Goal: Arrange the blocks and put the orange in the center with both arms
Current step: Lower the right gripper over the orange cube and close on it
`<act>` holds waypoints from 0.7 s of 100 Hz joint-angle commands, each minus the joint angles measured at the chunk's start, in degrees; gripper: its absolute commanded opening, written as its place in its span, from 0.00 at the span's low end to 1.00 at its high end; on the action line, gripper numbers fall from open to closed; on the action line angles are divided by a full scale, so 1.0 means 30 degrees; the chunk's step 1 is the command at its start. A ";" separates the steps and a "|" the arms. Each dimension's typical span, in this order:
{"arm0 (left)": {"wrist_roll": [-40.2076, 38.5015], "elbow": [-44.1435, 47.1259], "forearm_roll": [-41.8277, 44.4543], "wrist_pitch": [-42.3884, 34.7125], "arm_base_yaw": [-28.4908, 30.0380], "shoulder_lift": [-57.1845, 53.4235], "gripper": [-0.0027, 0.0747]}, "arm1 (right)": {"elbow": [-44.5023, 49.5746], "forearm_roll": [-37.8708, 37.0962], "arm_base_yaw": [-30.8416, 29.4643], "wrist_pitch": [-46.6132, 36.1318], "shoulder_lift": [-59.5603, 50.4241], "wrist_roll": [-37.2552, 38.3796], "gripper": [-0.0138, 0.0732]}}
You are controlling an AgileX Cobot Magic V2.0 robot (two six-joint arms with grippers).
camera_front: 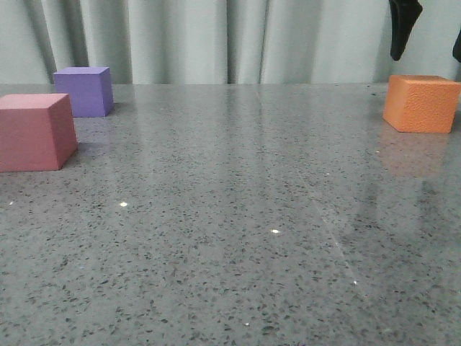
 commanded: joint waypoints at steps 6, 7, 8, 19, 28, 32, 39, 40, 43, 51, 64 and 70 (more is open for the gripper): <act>-0.0205 -0.0659 -0.0214 -0.1476 -0.0024 -0.0021 0.93 | -0.0638 -0.0226 -0.0115 0.0687 -0.0424 0.0044 0.83; -0.0205 -0.0659 -0.0214 -0.1476 -0.0024 -0.0021 0.93 | -0.0638 -0.0226 -0.0115 0.0687 -0.0385 0.0044 0.83; -0.0205 -0.0659 -0.0214 -0.1476 -0.0024 -0.0021 0.93 | -0.0638 -0.0226 -0.0115 0.0715 -0.0366 0.0044 0.83; -0.0205 -0.0659 -0.0214 -0.1476 -0.0024 -0.0021 0.93 | -0.0638 -0.0002 -0.0115 0.0710 -0.0015 0.0044 0.83; -0.0205 -0.0659 -0.0214 -0.1476 -0.0024 -0.0021 0.93 | -0.0638 -0.0003 -0.0115 0.0710 0.0282 0.0044 0.83; -0.0205 -0.0659 -0.0214 -0.1476 -0.0024 -0.0021 0.93 | -0.0638 -0.0003 -0.0115 0.0729 0.0433 0.0044 0.83; -0.0205 -0.0659 -0.0180 -0.1476 -0.0024 -0.0021 0.93 | -0.0638 -0.0003 -0.0115 0.0726 0.0744 0.0044 0.83; -0.0205 -0.0659 -0.0180 -0.1476 -0.0024 -0.0021 0.93 | -0.0638 -0.0003 -0.0115 0.0726 0.0813 0.0044 0.83; -0.0205 -0.0659 -0.0180 -0.1476 -0.0024 -0.0021 0.93 | -0.0638 0.0028 -0.0115 0.0726 0.0948 0.0044 0.83; -0.0205 -0.0659 -0.0180 -0.1476 -0.0024 -0.0021 0.93 | -0.0638 0.0084 -0.0115 0.0726 0.1198 0.0044 0.83; -0.0205 -0.0659 -0.0180 -0.1476 -0.0024 -0.0021 0.93 | -0.0638 0.0145 -0.0115 0.0633 0.1315 0.0044 0.83; -0.0205 -0.0659 -0.0180 -0.1476 -0.0024 -0.0021 0.93 | -0.0638 0.0145 -0.0115 0.0633 0.1315 0.0044 0.83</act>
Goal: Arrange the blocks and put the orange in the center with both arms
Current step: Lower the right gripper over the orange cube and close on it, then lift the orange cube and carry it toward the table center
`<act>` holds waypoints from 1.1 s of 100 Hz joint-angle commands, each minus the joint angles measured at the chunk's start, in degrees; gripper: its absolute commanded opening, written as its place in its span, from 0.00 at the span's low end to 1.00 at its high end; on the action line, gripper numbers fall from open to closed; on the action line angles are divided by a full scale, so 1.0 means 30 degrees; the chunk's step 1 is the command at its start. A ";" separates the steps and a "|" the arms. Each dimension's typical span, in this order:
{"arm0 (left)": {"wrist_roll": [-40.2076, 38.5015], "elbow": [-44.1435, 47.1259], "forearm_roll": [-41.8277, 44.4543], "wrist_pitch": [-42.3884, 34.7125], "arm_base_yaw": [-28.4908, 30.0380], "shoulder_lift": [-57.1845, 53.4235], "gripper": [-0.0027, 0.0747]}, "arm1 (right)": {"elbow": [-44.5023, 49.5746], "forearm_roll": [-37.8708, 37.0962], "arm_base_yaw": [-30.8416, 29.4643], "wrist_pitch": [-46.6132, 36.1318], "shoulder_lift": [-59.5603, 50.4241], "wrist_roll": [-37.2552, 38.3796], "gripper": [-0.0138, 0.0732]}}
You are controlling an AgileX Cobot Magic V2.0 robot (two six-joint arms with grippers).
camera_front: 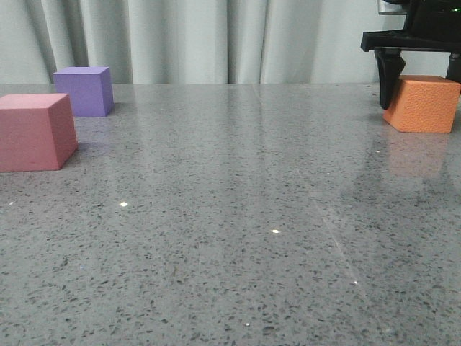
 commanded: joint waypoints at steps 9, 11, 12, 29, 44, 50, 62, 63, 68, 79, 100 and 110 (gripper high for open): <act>-0.0205 -0.0659 -0.0180 -0.1476 -0.0024 -0.0021 0.93 | -0.0630 0.0056 -0.0115 0.0656 -0.1154 -0.0032 0.79; -0.0205 -0.0659 -0.0180 -0.1476 -0.0024 -0.0021 0.93 | -0.0630 0.0056 -0.0115 0.0656 -0.1154 -0.0032 0.76; -0.0205 -0.0659 -0.0180 -0.1476 -0.0024 -0.0021 0.93 | -0.0630 0.0056 -0.0115 0.0656 -0.1154 -0.0032 0.75; -0.0205 -0.0659 -0.0180 -0.1476 -0.0024 -0.0021 0.93 | -0.0630 0.0056 -0.0115 0.0720 -0.1154 -0.0032 0.50; -0.0205 -0.0659 -0.0180 -0.1476 -0.0024 -0.0021 0.93 | -0.0646 0.0077 -0.0115 0.0720 -0.1215 -0.0032 0.48; -0.0205 -0.0659 -0.0180 -0.1476 -0.0024 -0.0021 0.93 | -0.0674 0.0228 -0.0075 0.0690 -0.1395 -0.0032 0.48; -0.0205 -0.0659 -0.0180 -0.1476 -0.0024 -0.0021 0.93 | -0.1197 0.1075 -0.0015 0.0660 -0.1814 -0.0032 0.48; -0.0205 -0.0659 -0.0180 -0.1476 -0.0024 -0.0021 0.93 | -0.1297 0.1148 -0.0015 0.0678 -0.1837 -0.0032 0.48; -0.0205 -0.0659 -0.0180 -0.1476 -0.0024 -0.0021 0.93 | -0.1675 0.1762 0.0051 0.0749 -0.1991 -0.0032 0.48; -0.0205 -0.0659 -0.0180 -0.1476 -0.0024 -0.0021 0.93 | -0.2786 0.2186 0.0507 0.1182 -0.2063 -0.0032 0.48; -0.0205 -0.0659 -0.0180 -0.1476 -0.0024 -0.0021 0.93 | -0.4268 0.2186 0.2639 0.1321 -0.1982 -0.0001 0.48; -0.0205 -0.0659 -0.0180 -0.1476 -0.0024 -0.0021 0.93 | -0.4890 0.2186 0.3960 0.1298 -0.1513 0.0487 0.48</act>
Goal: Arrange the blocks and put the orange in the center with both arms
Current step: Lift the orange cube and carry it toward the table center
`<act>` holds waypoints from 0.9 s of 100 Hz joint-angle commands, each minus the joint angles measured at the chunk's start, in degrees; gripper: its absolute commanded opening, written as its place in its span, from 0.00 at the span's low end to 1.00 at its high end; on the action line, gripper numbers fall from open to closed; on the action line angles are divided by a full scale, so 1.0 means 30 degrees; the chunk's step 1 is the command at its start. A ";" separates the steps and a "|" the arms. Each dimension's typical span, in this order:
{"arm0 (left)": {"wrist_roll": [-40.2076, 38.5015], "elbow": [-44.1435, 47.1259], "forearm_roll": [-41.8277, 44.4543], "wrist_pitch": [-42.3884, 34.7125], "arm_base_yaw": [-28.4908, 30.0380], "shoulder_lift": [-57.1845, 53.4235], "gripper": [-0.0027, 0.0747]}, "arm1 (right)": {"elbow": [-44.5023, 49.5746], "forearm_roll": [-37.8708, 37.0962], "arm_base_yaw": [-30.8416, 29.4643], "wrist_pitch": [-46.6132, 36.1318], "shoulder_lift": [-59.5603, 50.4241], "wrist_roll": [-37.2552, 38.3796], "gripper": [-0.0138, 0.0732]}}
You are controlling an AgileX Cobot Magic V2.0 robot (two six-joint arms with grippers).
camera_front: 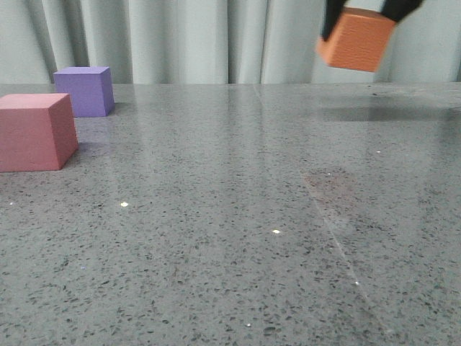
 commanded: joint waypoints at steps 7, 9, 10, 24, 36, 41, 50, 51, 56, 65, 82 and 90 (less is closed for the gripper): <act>-0.0205 -0.0659 -0.0180 -0.1476 -0.0024 -0.0021 0.93 | -0.1691 0.0353 0.1752 0.1325 -0.0282 0.0943 0.48; -0.0205 -0.0659 -0.0180 -0.1476 -0.0024 -0.0021 0.93 | -0.1876 0.0391 0.1914 0.1325 -0.0161 0.1103 0.48; -0.0205 -0.0659 -0.0180 -0.1476 -0.0024 -0.0021 0.93 | -0.1943 0.0392 0.2074 0.1325 -0.0061 0.1204 0.48; -0.0205 -0.0659 -0.0180 -0.1476 -0.0024 -0.0021 0.93 | -0.3037 0.0468 0.3443 0.1434 0.1072 0.1955 0.48; -0.0205 -0.0659 -0.0180 -0.1476 -0.0024 -0.0021 0.93 | -0.3425 0.0623 0.4228 0.1483 0.1978 0.2803 0.48; -0.0205 -0.0659 -0.0180 -0.1476 -0.0024 -0.0021 0.93 | -0.3440 0.0978 0.4448 0.1404 0.2260 0.3043 0.48; -0.0205 -0.0659 -0.0180 -0.1476 -0.0024 -0.0021 0.93 | -0.3440 0.1644 0.4719 0.1342 0.2740 0.3177 0.48; -0.0205 -0.0659 -0.0180 -0.1476 -0.0024 -0.0021 0.93 | -0.3440 0.1702 0.4739 0.1342 0.2778 0.3177 0.48; -0.0205 -0.0659 -0.0180 -0.1476 -0.0024 -0.0021 0.93 | -0.3440 0.1931 0.4759 0.1342 0.2969 0.3177 0.48; -0.0205 -0.0659 -0.0180 -0.1476 -0.0024 -0.0021 0.93 | -0.3440 0.2077 0.4759 0.1475 0.3145 0.3177 0.50; -0.0205 -0.0659 -0.0180 -0.1476 -0.0024 -0.0021 0.93 | -0.3440 0.2093 0.4759 0.1532 0.3173 0.3160 0.85; -0.0205 -0.0659 -0.0180 -0.1476 -0.0024 -0.0021 0.93 | -0.3440 0.2093 0.4759 0.1532 0.3173 0.3134 0.83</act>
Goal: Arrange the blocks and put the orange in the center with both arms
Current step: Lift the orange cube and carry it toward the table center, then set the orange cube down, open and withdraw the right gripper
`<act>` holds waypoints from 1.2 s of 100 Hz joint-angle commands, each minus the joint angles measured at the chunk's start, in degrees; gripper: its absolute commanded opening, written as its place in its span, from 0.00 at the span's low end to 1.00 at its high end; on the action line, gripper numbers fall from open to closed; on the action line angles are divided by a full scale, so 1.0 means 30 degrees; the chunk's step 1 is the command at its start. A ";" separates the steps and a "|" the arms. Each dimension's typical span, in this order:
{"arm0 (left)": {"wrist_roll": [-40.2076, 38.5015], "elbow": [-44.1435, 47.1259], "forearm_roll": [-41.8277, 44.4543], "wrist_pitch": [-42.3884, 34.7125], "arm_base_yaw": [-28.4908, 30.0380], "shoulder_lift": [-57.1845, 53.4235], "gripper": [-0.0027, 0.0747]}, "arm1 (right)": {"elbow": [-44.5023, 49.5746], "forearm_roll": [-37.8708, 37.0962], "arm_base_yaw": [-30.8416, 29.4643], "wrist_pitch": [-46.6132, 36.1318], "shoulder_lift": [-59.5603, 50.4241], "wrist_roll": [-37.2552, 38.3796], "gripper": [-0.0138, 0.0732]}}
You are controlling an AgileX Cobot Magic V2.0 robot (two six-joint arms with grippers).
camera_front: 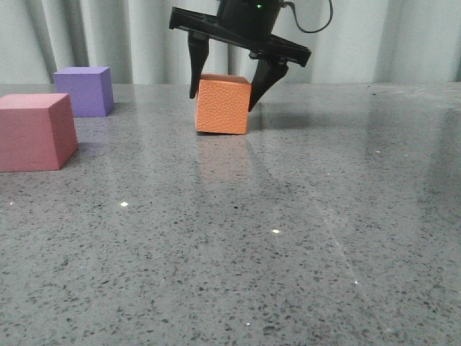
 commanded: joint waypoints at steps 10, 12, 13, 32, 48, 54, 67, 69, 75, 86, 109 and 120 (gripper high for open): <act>-0.0205 -0.0659 -0.0180 -0.1476 -0.0024 -0.0021 0.93 | -0.0646 0.0347 -0.0055 0.1521 -0.1246 -0.0077 0.83; -0.0205 -0.0659 -0.0180 -0.1476 -0.0024 -0.0021 0.93 | -0.0646 0.0347 -0.0055 0.1521 -0.1263 -0.0077 0.83; -0.0205 -0.0659 -0.0180 -0.1476 -0.0024 -0.0021 0.93 | -0.0646 0.0347 -0.0055 0.1521 -0.1263 -0.0077 0.83; -0.0205 -0.0659 -0.0180 -0.1400 -0.0024 -0.0021 0.93 | -0.0651 0.0347 -0.0074 0.1521 -0.1729 -0.0134 0.83; -0.0205 -0.0659 -0.0180 -0.1400 -0.0024 -0.0021 0.93 | -0.0672 0.0347 -0.0074 0.1521 -0.2686 -0.0173 0.83; -0.0205 -0.0659 -0.0180 -0.1400 -0.0024 -0.0021 0.93 | -0.0672 0.0347 -0.0074 0.1521 -0.3066 -0.0382 0.83; -0.0205 -0.0659 -0.0142 -0.1400 -0.0024 -0.0021 0.93 | -0.0672 0.0347 -0.0074 0.1536 -0.3981 -0.1258 0.83; -0.0205 -0.0659 -0.0142 -0.1400 -0.0024 -0.0021 0.93 | -0.0672 0.0347 -0.0074 0.1536 -0.4120 -0.1260 0.83; -0.0205 -0.0659 -0.0142 -0.1400 -0.0024 -0.0021 0.93 | -0.0655 0.0347 -0.0074 0.1536 -0.4502 -0.1360 0.83; -0.0205 -0.0659 -0.0142 -0.1400 -0.0024 -0.0021 0.93 | -0.0638 0.0328 -0.0074 0.1536 -0.5192 -0.2651 0.83; -0.0205 -0.0659 -0.0142 -0.1400 -0.0024 -0.0021 0.93 | 0.0230 0.0274 -0.0074 0.1324 -0.6806 -0.3273 0.83; -0.0205 -0.0659 -0.0142 -0.1400 -0.0024 -0.0021 0.93 | 0.1419 0.0274 -0.0074 0.0659 -0.7756 -0.3604 0.83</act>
